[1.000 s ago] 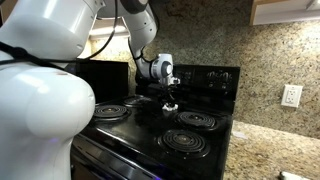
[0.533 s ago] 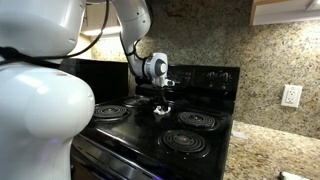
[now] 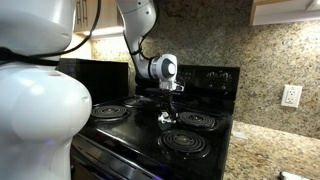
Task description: Use the cloth to wipe the stove
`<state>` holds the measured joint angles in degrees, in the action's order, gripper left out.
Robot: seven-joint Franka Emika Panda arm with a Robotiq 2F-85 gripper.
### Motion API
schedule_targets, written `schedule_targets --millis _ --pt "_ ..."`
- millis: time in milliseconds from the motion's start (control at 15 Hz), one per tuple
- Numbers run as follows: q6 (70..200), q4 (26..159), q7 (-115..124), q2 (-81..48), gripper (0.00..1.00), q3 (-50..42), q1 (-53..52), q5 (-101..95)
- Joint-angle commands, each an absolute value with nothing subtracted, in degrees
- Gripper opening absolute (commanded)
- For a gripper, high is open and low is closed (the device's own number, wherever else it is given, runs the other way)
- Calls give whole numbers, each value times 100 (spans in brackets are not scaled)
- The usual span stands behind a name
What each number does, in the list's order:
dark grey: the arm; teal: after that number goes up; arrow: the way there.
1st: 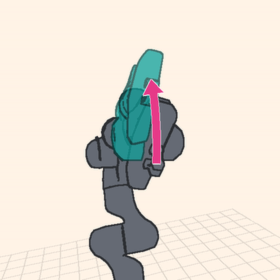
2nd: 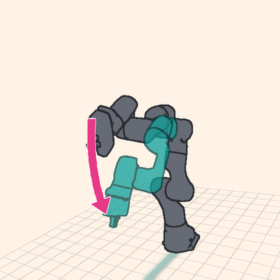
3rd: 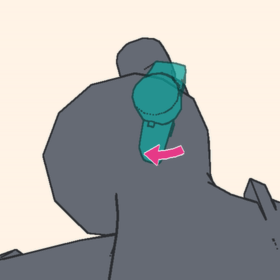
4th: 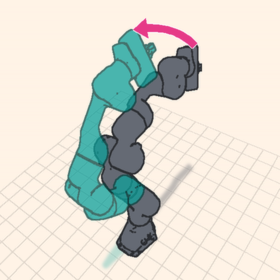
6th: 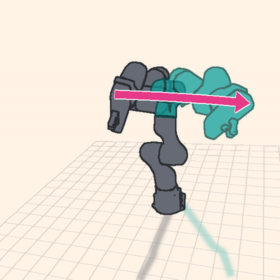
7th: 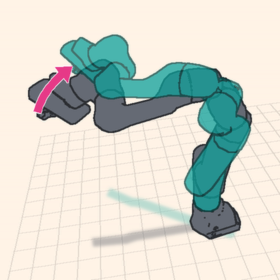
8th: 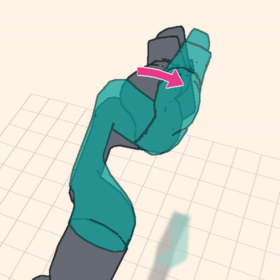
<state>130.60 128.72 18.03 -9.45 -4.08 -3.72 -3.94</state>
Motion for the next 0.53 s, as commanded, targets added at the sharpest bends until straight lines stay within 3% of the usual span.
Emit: schedule_targets --millis 0,467 --pt "12813 13220 1698 -755 9 -607 -28 -746" --pt "12382 13465 1720 -569 9 -801 301 -1149"
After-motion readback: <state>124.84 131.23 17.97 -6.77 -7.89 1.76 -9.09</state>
